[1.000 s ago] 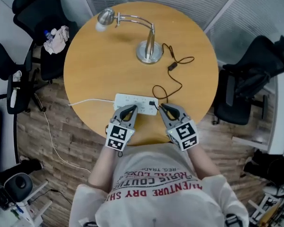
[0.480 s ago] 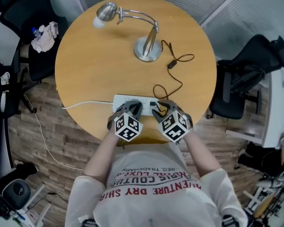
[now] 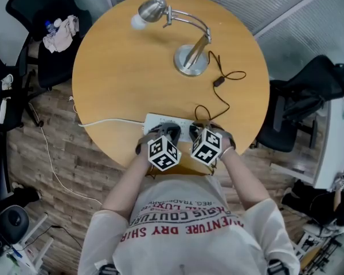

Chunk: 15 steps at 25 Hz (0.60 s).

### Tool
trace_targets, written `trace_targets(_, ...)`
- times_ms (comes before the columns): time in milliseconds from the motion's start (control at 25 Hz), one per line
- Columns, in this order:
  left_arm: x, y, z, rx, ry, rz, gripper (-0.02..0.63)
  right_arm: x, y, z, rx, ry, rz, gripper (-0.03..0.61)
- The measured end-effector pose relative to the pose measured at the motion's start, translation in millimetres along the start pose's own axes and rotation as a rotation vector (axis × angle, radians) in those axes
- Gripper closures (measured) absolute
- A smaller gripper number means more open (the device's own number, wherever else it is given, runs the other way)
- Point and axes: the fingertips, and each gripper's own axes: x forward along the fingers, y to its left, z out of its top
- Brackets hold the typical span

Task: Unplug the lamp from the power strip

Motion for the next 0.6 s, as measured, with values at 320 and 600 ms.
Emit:
trace_targets(320,0.5,1.1,-0.6,-0.006,0.004,-0.009,0.586,7.1,1.4,-5.5,-0.099,0.065,0.072,0.479)
trace_targets(600,0.8,0.5,-1.2,-0.002,0.004,-0.008,0.586,3.9,1.7,-4.9,-0.13,0.085,0.117,0.494)
